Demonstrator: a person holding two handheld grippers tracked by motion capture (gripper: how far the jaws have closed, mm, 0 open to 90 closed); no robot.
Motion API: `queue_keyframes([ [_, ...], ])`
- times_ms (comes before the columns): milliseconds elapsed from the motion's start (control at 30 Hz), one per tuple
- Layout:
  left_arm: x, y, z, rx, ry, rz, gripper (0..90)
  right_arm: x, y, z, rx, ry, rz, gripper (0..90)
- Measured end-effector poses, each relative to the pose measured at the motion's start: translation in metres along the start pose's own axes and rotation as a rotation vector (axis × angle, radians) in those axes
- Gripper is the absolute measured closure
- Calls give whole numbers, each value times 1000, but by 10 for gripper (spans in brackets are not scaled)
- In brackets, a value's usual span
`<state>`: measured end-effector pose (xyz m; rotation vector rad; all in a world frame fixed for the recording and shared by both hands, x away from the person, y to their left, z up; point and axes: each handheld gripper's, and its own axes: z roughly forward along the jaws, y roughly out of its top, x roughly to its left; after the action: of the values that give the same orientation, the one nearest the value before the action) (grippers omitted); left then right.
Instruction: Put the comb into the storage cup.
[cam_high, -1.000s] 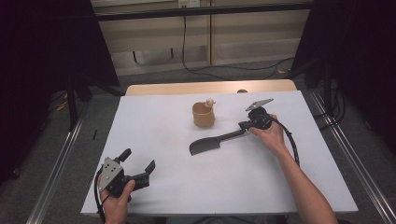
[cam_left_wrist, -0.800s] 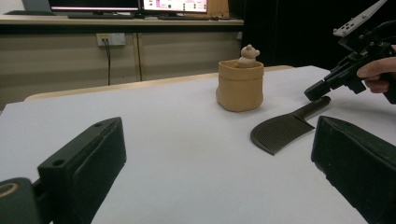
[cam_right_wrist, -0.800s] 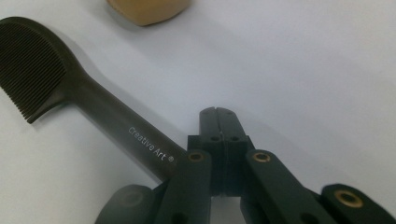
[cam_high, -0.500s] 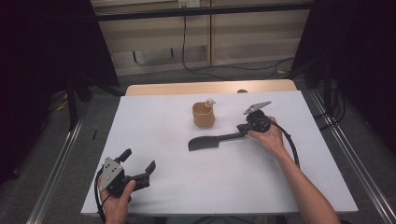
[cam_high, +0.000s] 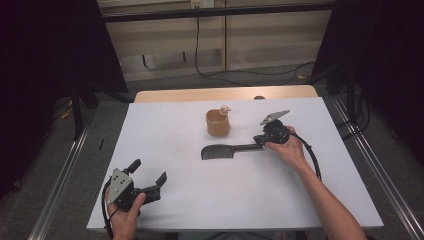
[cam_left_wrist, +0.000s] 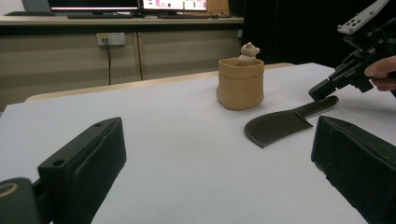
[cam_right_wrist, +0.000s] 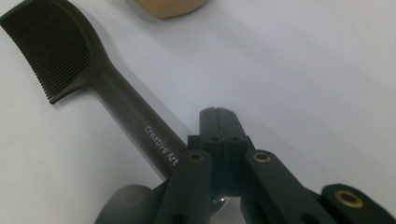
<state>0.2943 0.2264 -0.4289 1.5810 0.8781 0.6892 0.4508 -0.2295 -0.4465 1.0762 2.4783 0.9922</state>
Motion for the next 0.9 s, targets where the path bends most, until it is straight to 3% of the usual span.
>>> queue_keyframes([
  [900,-1,0,0,-4,-5,10,32,12,-2,-6,7,28,-33,900],
])
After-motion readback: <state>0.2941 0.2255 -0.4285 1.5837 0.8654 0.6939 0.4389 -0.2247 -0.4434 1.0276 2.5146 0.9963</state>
